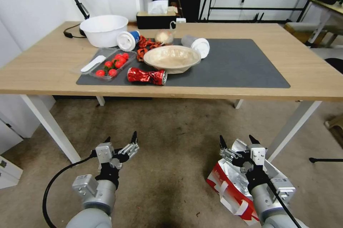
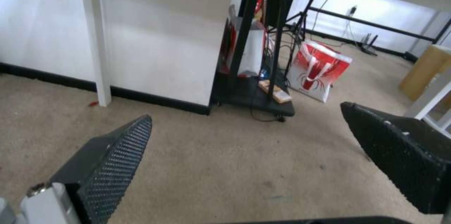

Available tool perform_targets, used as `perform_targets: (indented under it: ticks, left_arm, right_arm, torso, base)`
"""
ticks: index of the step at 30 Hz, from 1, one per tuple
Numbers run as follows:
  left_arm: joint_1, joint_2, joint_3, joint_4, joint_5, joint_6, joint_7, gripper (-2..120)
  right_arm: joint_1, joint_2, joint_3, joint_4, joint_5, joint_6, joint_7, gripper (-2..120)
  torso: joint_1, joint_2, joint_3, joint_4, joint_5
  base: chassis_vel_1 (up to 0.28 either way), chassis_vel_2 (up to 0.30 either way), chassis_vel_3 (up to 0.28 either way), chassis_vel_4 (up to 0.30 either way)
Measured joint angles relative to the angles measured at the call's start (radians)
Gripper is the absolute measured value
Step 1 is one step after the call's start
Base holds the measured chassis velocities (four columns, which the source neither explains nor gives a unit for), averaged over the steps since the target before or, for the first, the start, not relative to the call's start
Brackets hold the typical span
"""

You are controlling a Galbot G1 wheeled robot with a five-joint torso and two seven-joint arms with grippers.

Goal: Pick up the food delivery bag from the floor and place it on the table.

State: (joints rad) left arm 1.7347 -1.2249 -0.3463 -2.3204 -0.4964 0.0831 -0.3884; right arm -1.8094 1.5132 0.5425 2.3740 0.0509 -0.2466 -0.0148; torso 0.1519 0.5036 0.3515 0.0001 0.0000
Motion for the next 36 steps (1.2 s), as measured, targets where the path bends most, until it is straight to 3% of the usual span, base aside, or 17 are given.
perform_targets:
  ticks: [36]
  left_arm:
    - [-0.003, 0.002, -0.001, 0.004, -0.001, -0.006, -0.003, 100]
  right_arm:
    - [0.001, -0.001, 0.001, -0.004, -0.002, 0.002, -0.005, 100]
  torso:
    - [-0.050, -0.148, -0.098, 0.0000, 0.0001]
  base:
    - [0.000, 0.000, 0.000, 0.000]
